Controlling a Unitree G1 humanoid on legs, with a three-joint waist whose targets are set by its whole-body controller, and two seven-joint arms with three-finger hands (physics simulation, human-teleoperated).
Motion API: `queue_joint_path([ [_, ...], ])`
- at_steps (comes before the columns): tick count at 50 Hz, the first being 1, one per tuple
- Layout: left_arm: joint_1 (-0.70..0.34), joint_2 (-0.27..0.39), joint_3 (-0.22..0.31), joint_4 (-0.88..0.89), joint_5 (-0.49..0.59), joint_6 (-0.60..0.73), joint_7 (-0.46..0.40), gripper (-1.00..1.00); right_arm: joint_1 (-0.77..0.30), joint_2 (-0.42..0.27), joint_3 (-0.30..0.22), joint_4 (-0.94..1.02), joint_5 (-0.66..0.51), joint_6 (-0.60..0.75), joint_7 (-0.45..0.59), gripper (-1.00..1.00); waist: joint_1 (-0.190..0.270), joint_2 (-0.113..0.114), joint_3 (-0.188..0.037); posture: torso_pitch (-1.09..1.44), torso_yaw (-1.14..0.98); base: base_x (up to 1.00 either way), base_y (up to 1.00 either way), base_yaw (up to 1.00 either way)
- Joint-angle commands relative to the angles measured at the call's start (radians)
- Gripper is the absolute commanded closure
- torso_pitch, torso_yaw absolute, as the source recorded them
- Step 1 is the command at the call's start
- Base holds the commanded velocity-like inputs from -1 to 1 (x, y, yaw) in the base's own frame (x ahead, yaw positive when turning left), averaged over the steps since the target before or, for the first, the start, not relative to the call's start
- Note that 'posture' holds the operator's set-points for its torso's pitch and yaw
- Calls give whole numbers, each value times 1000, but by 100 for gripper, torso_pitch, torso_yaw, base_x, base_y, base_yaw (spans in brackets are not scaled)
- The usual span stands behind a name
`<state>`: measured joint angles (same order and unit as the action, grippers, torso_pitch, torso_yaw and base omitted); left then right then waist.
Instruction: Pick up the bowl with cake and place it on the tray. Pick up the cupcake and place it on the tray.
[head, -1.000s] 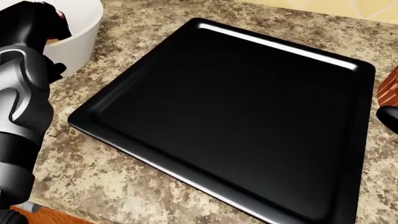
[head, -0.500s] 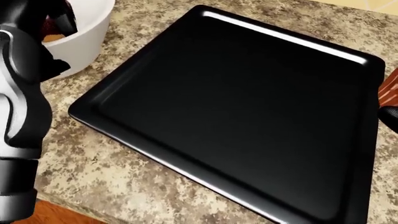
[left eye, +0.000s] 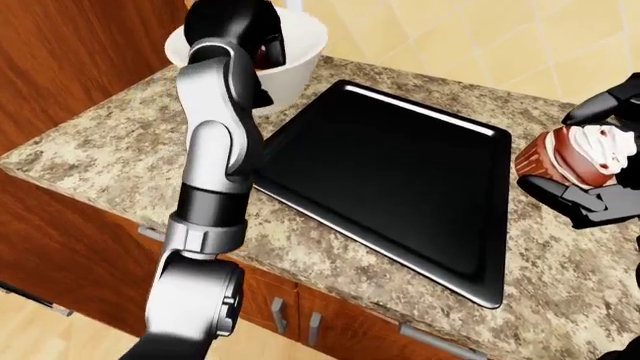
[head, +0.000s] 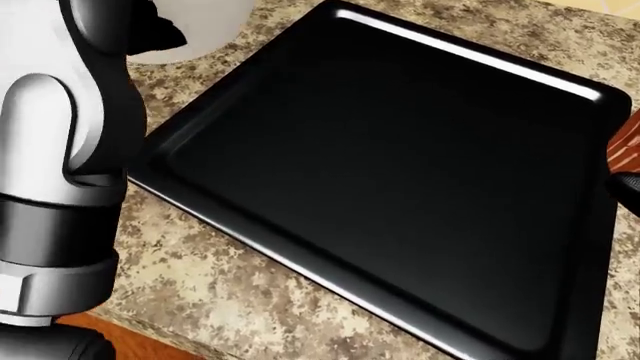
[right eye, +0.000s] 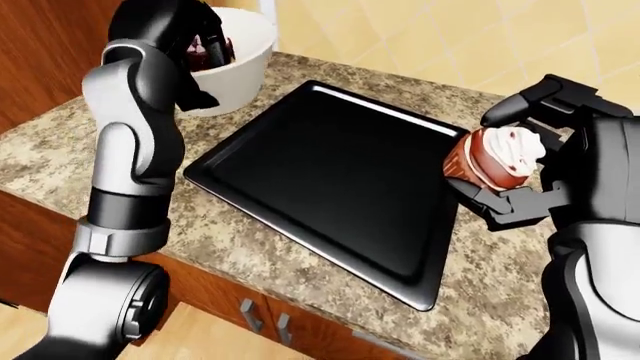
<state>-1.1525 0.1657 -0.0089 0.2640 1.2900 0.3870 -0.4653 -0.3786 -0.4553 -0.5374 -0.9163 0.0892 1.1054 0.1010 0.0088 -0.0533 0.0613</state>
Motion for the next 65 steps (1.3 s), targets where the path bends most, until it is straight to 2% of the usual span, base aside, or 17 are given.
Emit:
queue_joint_path([
  [1, -63, 0, -5, -63, 19, -26, 47, 100, -31, -20, -11, -20, -5, -26, -10, 100, 3, -1, -34, 0, 0, 0, 0, 0],
  [9, -134, -66, -32, -27, 38, -46, 54, 100, -45, -29, -13, -18, 3, -15, -12, 100, 1, -5, -30, 0, 0, 0, 0, 0],
  [15, -143, -117, -46, -34, 25, -65, 43, 100, -52, -38, -24, -23, 17, -2, -14, 100, 1, -5, -26, 0, 0, 0, 0, 0],
  [22, -145, -160, -62, 1, -3, -99, 78, 100, -55, -45, -30, -21, 28, 0, -19, 100, 0, -7, -26, 0, 0, 0, 0, 0],
  [33, -74, -226, -84, -54, -9, -134, 53, 100, -51, -44, -24, -21, 35, -4, -28, 100, 2, -15, -27, 0, 0, 0, 0, 0],
  [46, -3, -272, -98, -78, -27, -146, 36, 100, -42, -36, -27, -18, 38, -13, -34, 100, 3, -19, -30, 0, 0, 0, 0, 0],
  [65, 82, -293, -120, -57, -56, -163, 44, 100, -33, -52, -62, -11, 71, -16, -41, 100, 5, -19, -33, 0, 0, 0, 0, 0],
])
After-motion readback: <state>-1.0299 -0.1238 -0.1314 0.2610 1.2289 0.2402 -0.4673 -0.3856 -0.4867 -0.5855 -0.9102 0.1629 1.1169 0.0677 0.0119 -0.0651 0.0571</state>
